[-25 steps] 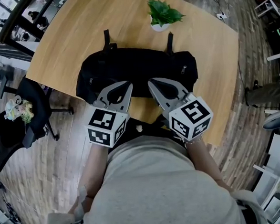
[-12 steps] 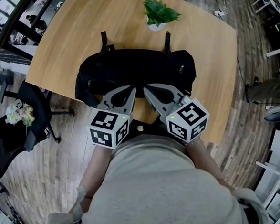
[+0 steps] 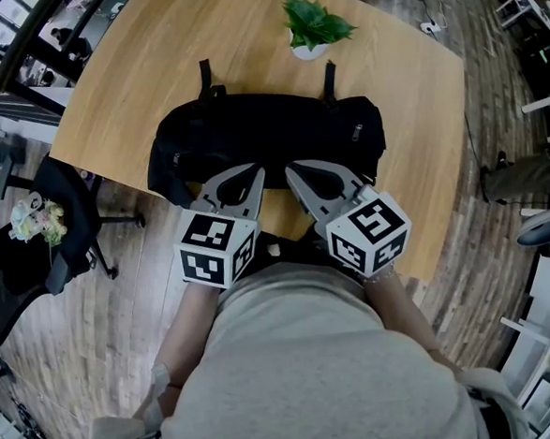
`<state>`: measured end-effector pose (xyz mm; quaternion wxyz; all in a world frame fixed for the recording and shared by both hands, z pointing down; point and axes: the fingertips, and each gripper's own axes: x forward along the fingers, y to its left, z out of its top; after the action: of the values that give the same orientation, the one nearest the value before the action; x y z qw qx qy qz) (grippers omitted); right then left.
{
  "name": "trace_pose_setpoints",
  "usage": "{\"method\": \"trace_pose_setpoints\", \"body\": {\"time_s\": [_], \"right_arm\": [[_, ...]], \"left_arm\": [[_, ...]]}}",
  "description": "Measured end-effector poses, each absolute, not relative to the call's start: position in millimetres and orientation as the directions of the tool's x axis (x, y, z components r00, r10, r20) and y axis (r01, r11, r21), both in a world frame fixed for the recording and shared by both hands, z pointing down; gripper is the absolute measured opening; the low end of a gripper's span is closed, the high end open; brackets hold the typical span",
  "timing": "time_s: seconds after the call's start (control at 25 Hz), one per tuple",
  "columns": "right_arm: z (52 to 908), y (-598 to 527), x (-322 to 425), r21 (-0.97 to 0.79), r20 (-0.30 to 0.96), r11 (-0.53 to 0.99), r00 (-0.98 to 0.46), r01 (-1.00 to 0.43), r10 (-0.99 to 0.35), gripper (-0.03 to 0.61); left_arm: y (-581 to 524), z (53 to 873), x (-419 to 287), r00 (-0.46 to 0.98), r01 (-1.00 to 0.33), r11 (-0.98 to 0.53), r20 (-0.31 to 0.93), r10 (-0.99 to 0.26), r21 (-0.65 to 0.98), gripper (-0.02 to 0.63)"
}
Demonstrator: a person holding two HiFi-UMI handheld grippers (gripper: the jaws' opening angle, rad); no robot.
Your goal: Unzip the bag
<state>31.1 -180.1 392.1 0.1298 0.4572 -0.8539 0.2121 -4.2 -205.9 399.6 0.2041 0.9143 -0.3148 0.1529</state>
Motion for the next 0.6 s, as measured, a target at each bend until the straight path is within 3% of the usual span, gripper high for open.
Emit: {"method": "trace_pose_setpoints", "body": {"time_s": [0.6], "right_arm": [[396.3,-178.1,25.5,-0.245,0.434,0.498,-0.553,-0.832,-0.711,0.006]], "left_arm": [[-202.2,398.8,-3.4,0.764,-0.627,-0.726,0.403,-0.503,0.283,0.018]]}}
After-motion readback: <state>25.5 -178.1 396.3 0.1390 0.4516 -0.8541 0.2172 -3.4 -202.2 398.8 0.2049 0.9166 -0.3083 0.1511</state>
